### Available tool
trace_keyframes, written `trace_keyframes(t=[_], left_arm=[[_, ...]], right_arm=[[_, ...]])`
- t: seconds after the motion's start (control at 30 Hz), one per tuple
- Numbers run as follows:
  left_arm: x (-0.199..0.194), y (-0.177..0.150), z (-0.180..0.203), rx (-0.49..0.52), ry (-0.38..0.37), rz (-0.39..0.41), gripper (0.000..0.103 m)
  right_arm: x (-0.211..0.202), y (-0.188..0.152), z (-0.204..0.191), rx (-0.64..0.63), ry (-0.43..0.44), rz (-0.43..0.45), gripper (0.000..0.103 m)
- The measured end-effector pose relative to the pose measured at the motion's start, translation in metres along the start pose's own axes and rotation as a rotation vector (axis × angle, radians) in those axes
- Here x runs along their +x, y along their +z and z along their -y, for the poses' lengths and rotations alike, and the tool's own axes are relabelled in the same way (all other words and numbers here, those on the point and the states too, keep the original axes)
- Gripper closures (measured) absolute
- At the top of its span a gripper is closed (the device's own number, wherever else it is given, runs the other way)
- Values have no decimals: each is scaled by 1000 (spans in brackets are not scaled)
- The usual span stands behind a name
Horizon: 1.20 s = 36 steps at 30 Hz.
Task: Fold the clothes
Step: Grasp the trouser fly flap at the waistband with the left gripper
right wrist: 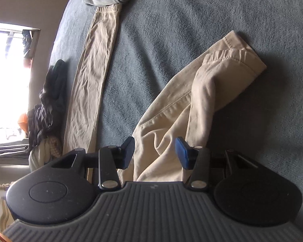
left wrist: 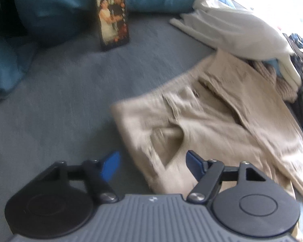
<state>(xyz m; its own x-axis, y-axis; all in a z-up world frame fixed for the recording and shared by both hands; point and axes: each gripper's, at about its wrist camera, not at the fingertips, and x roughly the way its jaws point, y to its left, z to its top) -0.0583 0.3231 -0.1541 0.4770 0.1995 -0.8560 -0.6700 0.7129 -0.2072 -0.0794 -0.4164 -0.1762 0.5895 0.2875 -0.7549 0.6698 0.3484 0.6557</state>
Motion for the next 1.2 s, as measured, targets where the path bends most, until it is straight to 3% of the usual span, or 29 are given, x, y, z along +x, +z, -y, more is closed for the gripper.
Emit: trace_keyframes(t=[0.03, 0.2, 0.3, 0.5, 0.57, 0.67, 0.73, 0.77, 0.8, 0.9, 1.0, 1.2], left_arm=[[6, 4, -1, -11, 14, 4, 38], [39, 16, -15, -104, 61, -29, 76], [44, 15, -16, -118, 56, -1, 91], [8, 10, -6, -104, 79, 194, 94], [24, 6, -9, -91, 115, 143, 92], [46, 1, -20, -83, 120, 62, 77], [36, 3, -21, -37, 124, 76, 53], [30, 5, -20, -11, 156, 86, 34], [24, 6, -20, 18, 185, 105, 30], [0, 7, -14, 132, 199, 197, 29], [-4, 13, 12, 330, 109, 239, 29], [40, 24, 80, 657, -33, 175, 30]], right_arm=[[1, -1, -1, -2, -2, -3, 59], [8, -4, -10, -23, -8, -24, 59], [11, -5, -14, -43, -27, -29, 58], [14, -5, -14, -48, -62, -27, 58], [16, -5, -16, -64, -75, -22, 58], [22, -5, -23, -103, -96, -14, 58], [25, -6, -37, -165, -99, -8, 58], [26, -8, -48, -220, -93, 0, 58], [29, -11, -62, -291, -88, 8, 58], [43, -33, -121, -591, -42, 15, 58], [75, -75, -192, -943, 49, -54, 58], [157, -206, -316, -1503, 331, -308, 58]])
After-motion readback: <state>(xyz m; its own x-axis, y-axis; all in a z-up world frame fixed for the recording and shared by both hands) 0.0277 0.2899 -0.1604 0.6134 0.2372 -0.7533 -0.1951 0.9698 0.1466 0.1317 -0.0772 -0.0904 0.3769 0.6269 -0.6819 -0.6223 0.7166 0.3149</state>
